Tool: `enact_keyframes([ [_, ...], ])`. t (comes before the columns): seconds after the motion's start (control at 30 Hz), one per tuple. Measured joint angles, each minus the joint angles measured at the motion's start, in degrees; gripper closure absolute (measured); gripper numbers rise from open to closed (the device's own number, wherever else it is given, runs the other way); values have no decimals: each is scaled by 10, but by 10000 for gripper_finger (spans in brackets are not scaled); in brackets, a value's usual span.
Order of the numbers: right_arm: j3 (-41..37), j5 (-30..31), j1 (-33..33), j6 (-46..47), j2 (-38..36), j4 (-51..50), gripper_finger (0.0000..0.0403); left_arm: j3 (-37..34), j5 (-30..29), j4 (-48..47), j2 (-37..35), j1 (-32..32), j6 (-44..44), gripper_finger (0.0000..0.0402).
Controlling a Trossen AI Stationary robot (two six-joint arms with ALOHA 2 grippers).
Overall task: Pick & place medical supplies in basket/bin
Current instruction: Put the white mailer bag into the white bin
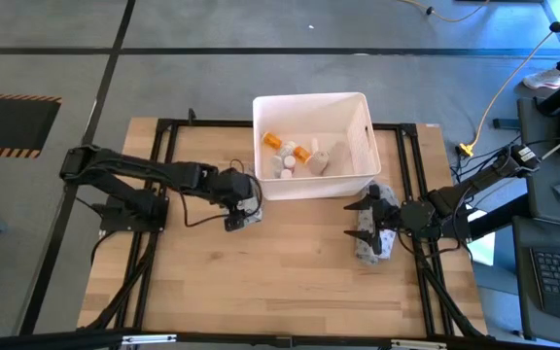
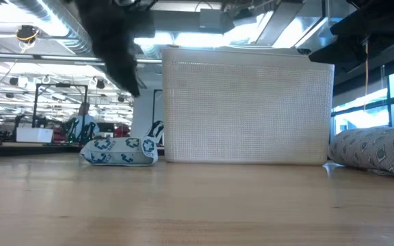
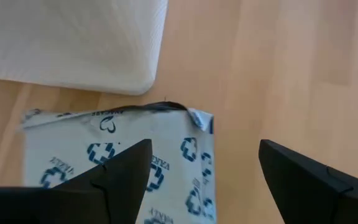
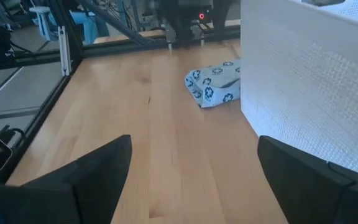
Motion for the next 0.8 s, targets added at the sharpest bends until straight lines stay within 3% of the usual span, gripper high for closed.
enact_keyframes([
  [0.33,0,0,0,-33,0,46,54,-161,-13,207,-8,45,1,114],
  [0.63,0,0,0,-44,23,110,54,-207,-43,221,-9,60,-28,114],
  [0.8,0,0,-1,21,79,151,54,-215,-43,221,-9,39,-75,114],
])
